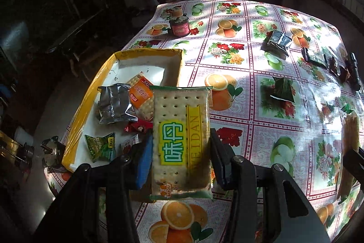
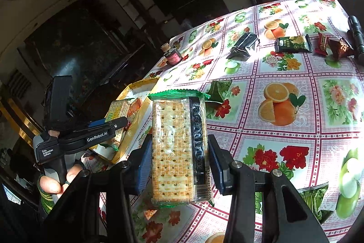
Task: Organize snacks
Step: 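Carry the WEIDAN pack and cracker sleeve over the yellow-rimmed tray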
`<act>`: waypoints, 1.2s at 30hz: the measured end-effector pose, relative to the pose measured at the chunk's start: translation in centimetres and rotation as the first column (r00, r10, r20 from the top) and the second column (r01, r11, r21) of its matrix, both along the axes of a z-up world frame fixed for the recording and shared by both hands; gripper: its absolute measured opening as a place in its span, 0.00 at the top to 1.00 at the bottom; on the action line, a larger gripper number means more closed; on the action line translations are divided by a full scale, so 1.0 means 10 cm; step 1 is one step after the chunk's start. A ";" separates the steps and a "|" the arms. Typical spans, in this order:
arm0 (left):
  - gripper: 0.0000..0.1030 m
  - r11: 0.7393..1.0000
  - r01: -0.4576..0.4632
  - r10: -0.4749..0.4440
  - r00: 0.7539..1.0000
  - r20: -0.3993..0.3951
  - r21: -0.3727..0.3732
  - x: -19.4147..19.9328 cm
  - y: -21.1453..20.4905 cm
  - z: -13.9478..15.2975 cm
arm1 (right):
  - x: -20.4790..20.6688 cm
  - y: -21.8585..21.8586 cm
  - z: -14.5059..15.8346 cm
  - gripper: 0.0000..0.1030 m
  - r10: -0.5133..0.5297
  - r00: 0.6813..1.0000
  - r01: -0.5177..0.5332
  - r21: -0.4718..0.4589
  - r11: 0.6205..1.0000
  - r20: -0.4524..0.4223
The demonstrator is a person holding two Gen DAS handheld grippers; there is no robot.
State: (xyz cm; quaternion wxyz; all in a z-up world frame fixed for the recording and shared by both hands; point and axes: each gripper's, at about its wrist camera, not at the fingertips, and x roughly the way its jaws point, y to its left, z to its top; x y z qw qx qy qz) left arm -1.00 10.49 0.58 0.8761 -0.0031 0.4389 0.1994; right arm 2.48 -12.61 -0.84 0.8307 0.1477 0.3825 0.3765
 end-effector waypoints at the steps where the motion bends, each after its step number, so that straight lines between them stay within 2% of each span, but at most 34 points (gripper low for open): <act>1: 0.54 1.000 -0.006 0.006 1.000 0.005 0.001 -0.03 0.02 0.01 | 0.00 0.03 0.02 0.56 0.005 1.000 -0.006 0.001 1.000 0.004; 16: 0.54 0.996 -0.084 0.085 0.994 0.062 -0.024 -0.31 0.43 0.12 | 0.03 0.80 0.24 0.56 0.147 0.988 -0.148 0.025 0.989 0.038; 28: 0.54 0.986 -0.157 0.160 0.986 0.053 -0.055 -0.42 0.85 0.04 | 0.06 1.43 0.25 0.56 0.246 0.969 -0.247 0.026 0.969 0.034; 36: 0.54 0.974 -0.214 0.217 0.975 0.038 -0.078 -0.49 1.16 -0.04 | 0.16 1.71 0.19 0.56 0.273 0.962 -0.273 0.040 0.961 0.008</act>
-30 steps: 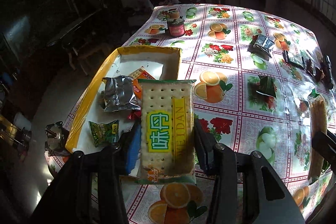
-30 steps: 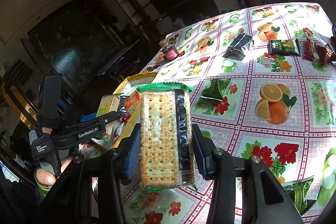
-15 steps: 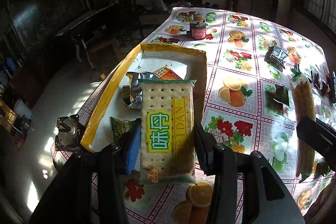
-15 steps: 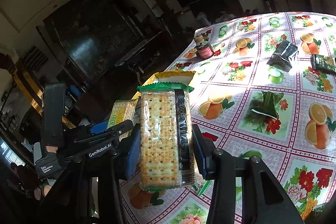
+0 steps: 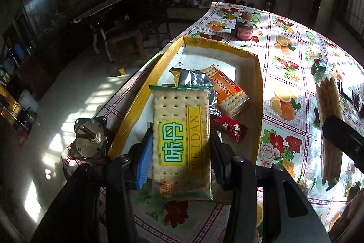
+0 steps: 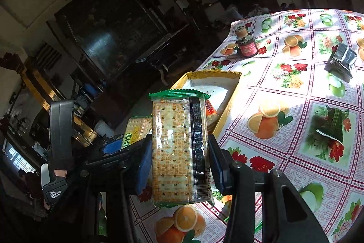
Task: Organize snacks
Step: 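Carry the WEIDAN pack and cracker sleeve over the yellow-rimmed tray, then lower both packs into the tray and open both tools to release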
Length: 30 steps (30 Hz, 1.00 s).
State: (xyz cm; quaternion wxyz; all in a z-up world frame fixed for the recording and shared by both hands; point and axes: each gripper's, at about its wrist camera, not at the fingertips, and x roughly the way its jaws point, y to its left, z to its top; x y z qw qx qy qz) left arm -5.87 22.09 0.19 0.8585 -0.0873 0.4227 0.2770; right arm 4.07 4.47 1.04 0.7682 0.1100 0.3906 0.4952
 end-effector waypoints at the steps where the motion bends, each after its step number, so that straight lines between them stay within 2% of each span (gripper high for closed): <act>1: 0.54 1.000 -0.007 0.007 1.000 -0.002 -0.003 -0.01 0.04 -0.01 | 0.02 0.03 -0.02 0.56 0.002 1.000 -0.002 0.002 1.000 -0.006; 11: 0.54 0.997 -0.031 0.029 0.999 -0.020 -0.068 0.01 0.28 -0.12 | 0.17 0.33 -0.12 0.56 0.020 0.998 -0.020 0.009 1.000 -0.053; 20: 0.53 0.992 0.012 -0.018 0.999 -0.044 -0.126 0.20 0.23 -0.24 | 0.38 0.74 -0.17 0.56 0.034 0.998 -0.036 -0.038 0.999 -0.045; 30: 0.53 0.988 0.034 -0.044 0.997 -0.060 -0.151 0.35 0.24 -0.32 | 0.48 1.04 -0.26 0.56 0.038 0.999 -0.040 -0.106 0.994 -0.020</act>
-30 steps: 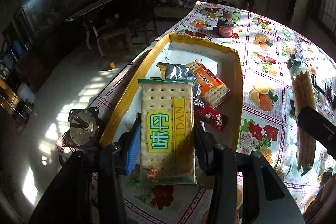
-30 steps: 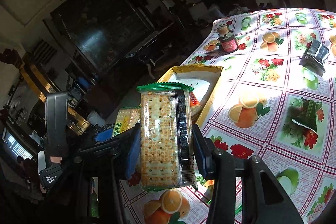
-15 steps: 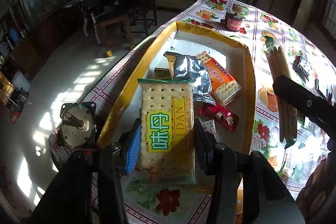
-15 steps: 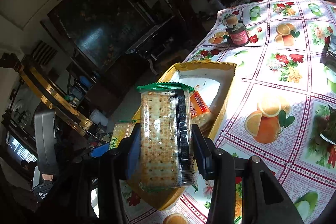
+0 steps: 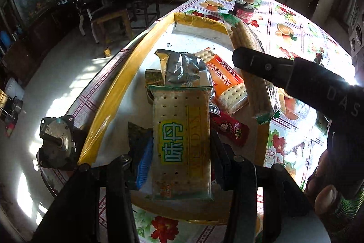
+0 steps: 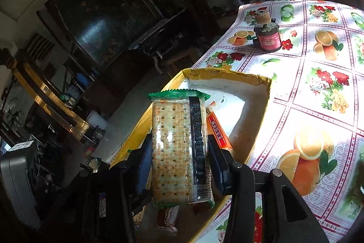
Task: Organize snacks
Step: 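Lower both packs into the tray and open both tools to release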
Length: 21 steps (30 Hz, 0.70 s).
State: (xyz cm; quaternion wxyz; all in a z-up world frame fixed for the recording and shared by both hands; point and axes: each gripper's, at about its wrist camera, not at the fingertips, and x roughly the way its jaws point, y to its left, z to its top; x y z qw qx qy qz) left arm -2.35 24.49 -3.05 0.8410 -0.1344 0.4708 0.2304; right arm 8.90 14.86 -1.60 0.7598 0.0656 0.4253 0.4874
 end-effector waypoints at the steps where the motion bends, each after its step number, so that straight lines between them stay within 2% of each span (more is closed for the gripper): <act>1: 0.53 1.000 0.002 -0.002 1.000 -0.004 -0.002 0.01 0.01 -0.02 | 0.00 0.02 -0.01 0.56 -0.001 1.000 0.001 -0.010 1.000 0.004; 12: 0.53 1.000 0.012 -0.013 0.999 -0.032 -0.017 0.10 0.08 -0.14 | 0.05 0.25 -0.17 0.56 0.012 0.998 -0.005 -0.125 0.992 0.058; 21: 0.51 0.999 0.025 -0.026 0.999 -0.037 -0.028 0.11 0.09 -0.14 | 0.11 0.27 -0.24 0.53 0.003 0.999 0.005 -0.160 0.987 0.049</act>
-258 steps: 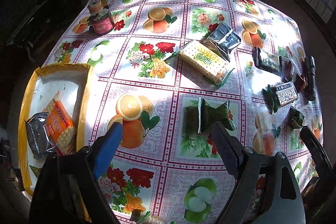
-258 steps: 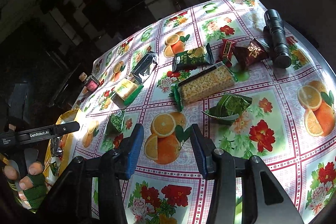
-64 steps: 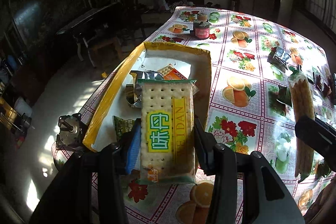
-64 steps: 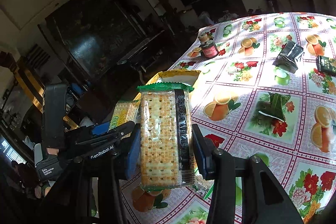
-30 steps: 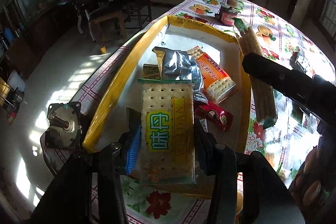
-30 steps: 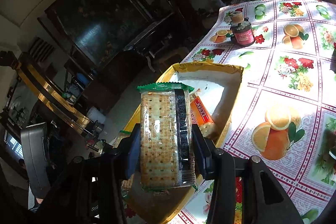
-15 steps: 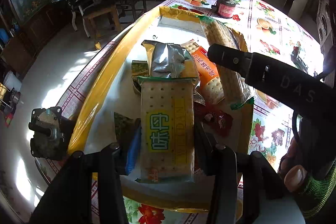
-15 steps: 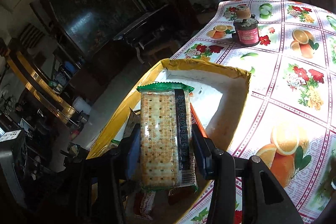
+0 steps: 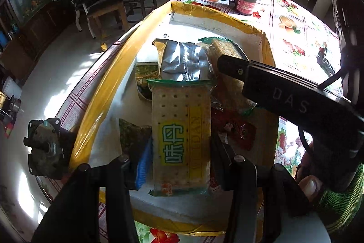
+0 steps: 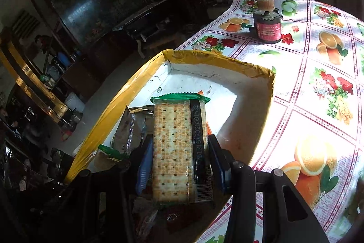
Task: Organize snacks
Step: 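Lower both packs into the tray and open both tools to release, then move both tools from the tray back to the snack pile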
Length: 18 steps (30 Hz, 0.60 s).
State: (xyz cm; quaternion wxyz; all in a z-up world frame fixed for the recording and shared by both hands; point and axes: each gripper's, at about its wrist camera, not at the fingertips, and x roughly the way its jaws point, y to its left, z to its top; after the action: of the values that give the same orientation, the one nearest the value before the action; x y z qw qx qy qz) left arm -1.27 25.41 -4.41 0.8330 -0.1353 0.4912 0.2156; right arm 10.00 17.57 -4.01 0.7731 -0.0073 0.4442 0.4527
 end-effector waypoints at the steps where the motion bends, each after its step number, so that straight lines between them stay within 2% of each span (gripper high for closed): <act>1: 0.49 1.000 0.003 -0.003 1.000 0.000 -0.004 0.00 0.01 0.00 | 0.00 -0.01 0.02 0.53 -0.004 1.000 0.004 0.008 1.000 -0.003; 5: 0.42 1.000 0.000 0.000 1.000 0.013 0.007 -0.04 -0.01 0.07 | 0.01 -0.12 0.10 0.51 -0.022 1.000 0.022 0.040 0.999 -0.007; 7: 0.34 1.000 0.001 -0.001 1.000 0.027 0.010 -0.07 -0.03 0.12 | 0.02 -0.20 0.15 0.51 -0.033 0.999 0.034 0.065 0.997 -0.013; 18: 0.24 0.999 0.028 -0.031 0.996 0.083 0.035 -0.19 -0.28 0.37 | -0.18 -1.06 0.46 0.42 -0.134 0.991 0.132 0.169 0.977 0.001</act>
State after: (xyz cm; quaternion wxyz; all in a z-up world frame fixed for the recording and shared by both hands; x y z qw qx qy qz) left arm -3.19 22.66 -0.72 0.8579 -0.1230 0.4544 0.2058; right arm 8.20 6.92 0.54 0.8023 0.0854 0.3990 0.4357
